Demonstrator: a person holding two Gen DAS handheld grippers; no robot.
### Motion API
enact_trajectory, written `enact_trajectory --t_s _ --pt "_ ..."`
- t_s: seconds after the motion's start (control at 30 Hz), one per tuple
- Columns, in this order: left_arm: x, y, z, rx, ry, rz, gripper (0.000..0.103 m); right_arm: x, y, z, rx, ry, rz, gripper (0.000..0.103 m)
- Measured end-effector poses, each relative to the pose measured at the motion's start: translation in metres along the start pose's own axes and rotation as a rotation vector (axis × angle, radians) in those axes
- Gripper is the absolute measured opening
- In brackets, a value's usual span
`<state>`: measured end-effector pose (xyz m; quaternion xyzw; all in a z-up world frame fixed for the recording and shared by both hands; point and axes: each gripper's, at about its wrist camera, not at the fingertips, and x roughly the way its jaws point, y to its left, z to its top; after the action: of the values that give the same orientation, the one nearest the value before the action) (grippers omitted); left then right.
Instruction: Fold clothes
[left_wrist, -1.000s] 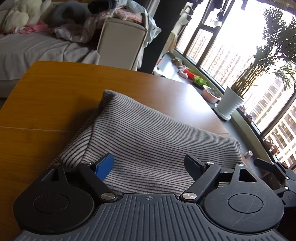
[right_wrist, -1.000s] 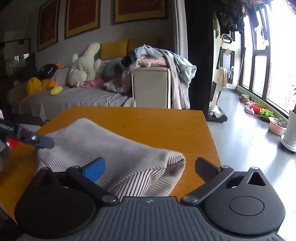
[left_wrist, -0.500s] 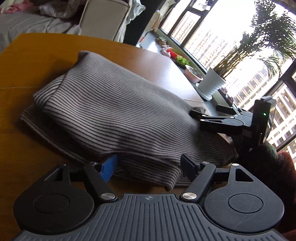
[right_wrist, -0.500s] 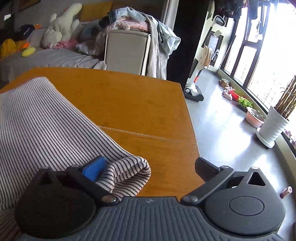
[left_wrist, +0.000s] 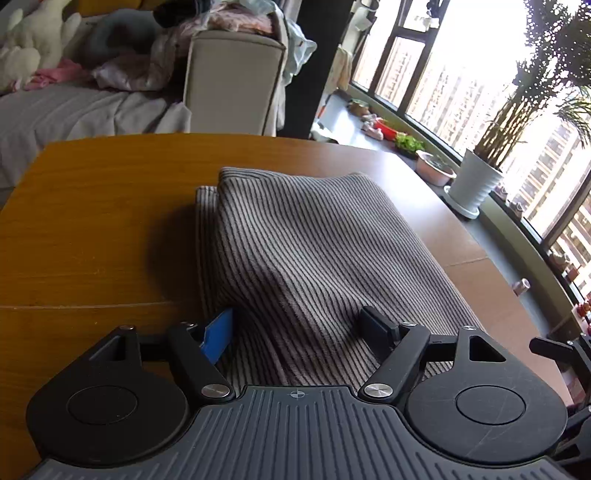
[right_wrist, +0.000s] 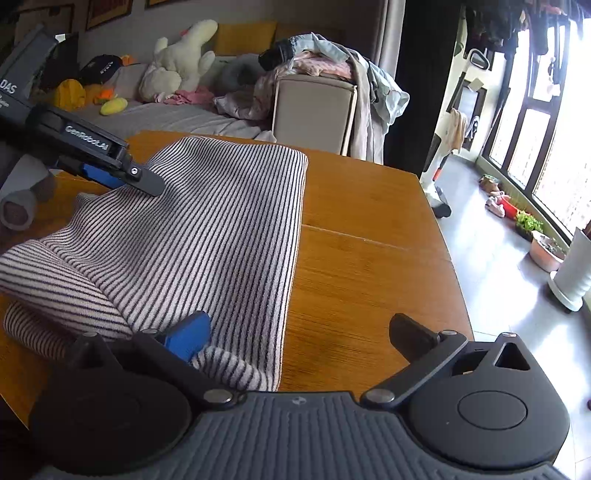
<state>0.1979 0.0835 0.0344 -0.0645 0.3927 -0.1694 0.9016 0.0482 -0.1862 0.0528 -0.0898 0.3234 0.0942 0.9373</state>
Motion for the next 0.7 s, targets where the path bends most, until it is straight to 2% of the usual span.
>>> enact_trajectory --t_s 0.07,0.17,0.2,0.3,0.43,0.5,0.6,0.7 --pt "-0.017 -0.002 -0.005 0.021 -0.017 -0.001 0.079 0.0 -0.008 0.002 0.037 0.009 0.019 0.103" --pt "-0.051 -0.012 -0.021 0.069 -0.041 -0.066 0.087 -0.004 -0.015 0.007 0.097 -0.009 0.029 0.103" --pt "-0.058 -0.017 -0.028 0.108 -0.042 -0.065 0.09 -0.007 -0.016 0.008 0.112 -0.025 0.034 0.103" --pt "-0.07 -0.037 -0.054 0.26 -0.037 -0.023 0.092 -0.013 -0.012 0.016 0.119 -0.061 0.087 0.103" --pt "-0.075 -0.057 -0.084 0.432 -0.026 0.038 0.092 0.0 0.004 0.013 0.061 0.011 0.108 0.103" --pt "-0.073 -0.059 -0.092 0.448 -0.026 0.048 0.092 0.005 -0.001 0.006 0.148 0.034 0.126 0.103" --pt "-0.073 -0.054 -0.089 0.407 -0.018 0.036 0.096 0.007 -0.015 -0.001 0.272 0.037 0.181 0.103" --pt "-0.07 -0.043 -0.088 0.354 -0.004 0.017 0.097 0.003 -0.01 -0.007 0.25 0.029 0.162 0.103"
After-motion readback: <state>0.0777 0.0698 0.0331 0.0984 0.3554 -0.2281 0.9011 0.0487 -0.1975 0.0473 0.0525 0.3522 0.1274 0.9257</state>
